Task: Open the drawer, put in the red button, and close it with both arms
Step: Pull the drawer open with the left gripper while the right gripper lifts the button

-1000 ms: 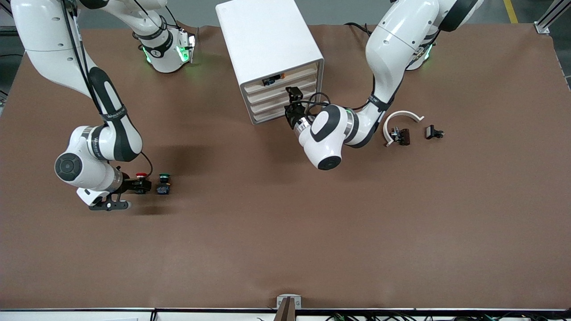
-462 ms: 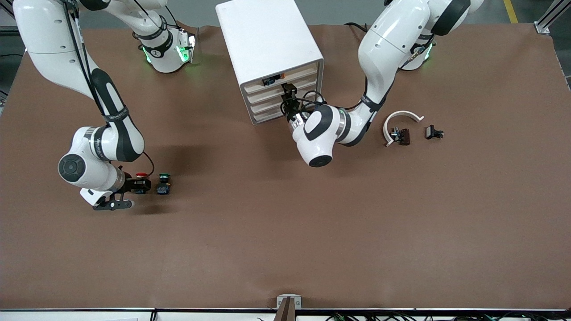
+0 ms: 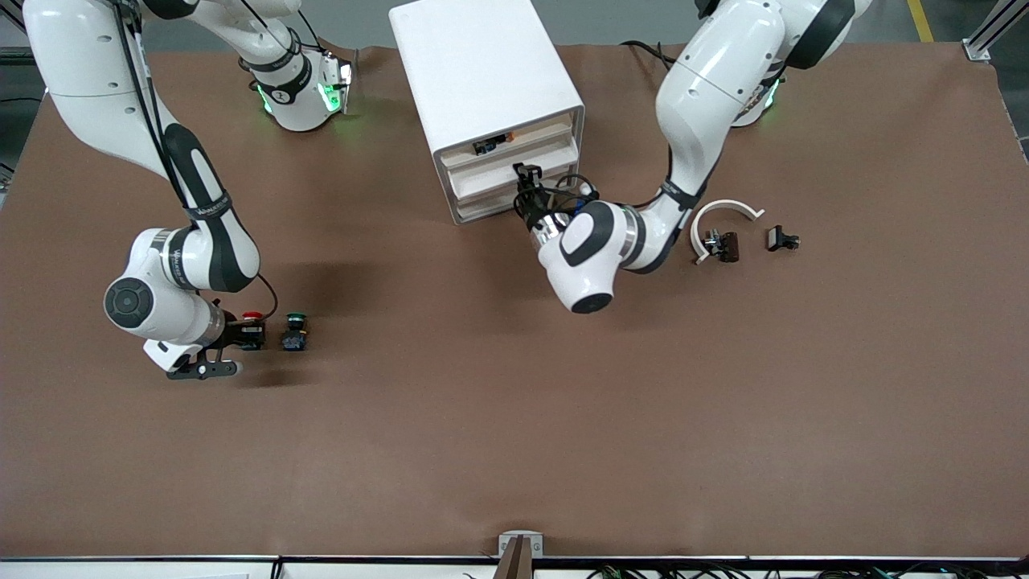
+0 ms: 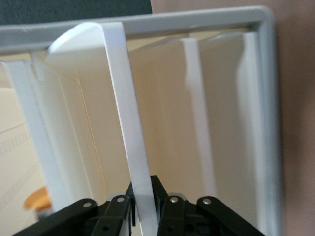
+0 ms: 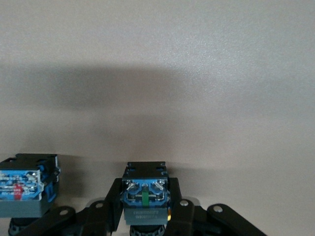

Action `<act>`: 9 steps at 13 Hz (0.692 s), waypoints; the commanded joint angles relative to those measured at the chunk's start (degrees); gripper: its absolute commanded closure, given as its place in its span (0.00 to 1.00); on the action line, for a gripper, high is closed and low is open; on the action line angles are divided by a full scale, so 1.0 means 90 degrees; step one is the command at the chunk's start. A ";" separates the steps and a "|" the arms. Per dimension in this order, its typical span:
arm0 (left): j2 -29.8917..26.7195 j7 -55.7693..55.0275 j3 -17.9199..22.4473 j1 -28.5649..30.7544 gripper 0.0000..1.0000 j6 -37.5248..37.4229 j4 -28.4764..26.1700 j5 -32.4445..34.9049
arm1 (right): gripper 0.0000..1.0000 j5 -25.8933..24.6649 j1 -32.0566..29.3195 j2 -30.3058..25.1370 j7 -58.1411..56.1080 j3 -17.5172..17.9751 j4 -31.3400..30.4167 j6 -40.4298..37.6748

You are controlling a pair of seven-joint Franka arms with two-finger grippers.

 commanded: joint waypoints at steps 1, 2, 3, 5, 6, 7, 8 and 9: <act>0.0272 0.0420 0.0013 0.0488 1.00 0.0008 0.0539 -0.0050 | 0.88 -0.0074 -0.0053 -0.0201 -0.0049 0.0018 -0.0023 -0.0029; 0.0282 0.0480 0.0023 0.0577 1.00 0.0076 0.0589 -0.0050 | 0.87 -0.0074 -0.0053 -0.0366 -0.0049 0.0018 -0.0013 -0.0184; 0.0311 0.0500 0.0033 0.0723 1.00 0.0222 0.0647 -0.0050 | 0.87 -0.0074 -0.0053 -0.0609 -0.0039 0.0018 0.0026 -0.0495; 0.0370 0.0520 0.0071 0.0909 0.99 0.0331 0.0774 -0.0050 | 0.88 -0.0064 0.0005 -0.1117 0.0049 0.0028 0.0288 -0.1557; 0.0360 0.0646 0.0110 0.1006 0.96 0.0331 0.0775 -0.0050 | 0.88 0.0003 0.0073 -0.1361 0.0087 0.0037 0.0512 -0.2220; 0.0350 0.0898 0.0111 0.1133 0.88 0.0331 0.0775 -0.0060 | 0.90 0.0004 0.0170 -0.1538 0.0320 0.0038 0.0737 -0.2797; 0.0360 0.1017 0.0101 0.1212 0.49 0.0321 0.0775 -0.0060 | 0.90 0.0014 0.0326 -0.1694 0.0738 0.0057 0.0942 -0.3315; 0.0350 0.1028 0.0111 0.1212 0.00 0.0321 0.0784 -0.0051 | 0.90 0.0004 0.0560 -0.1870 0.1332 0.0057 0.1137 -0.3813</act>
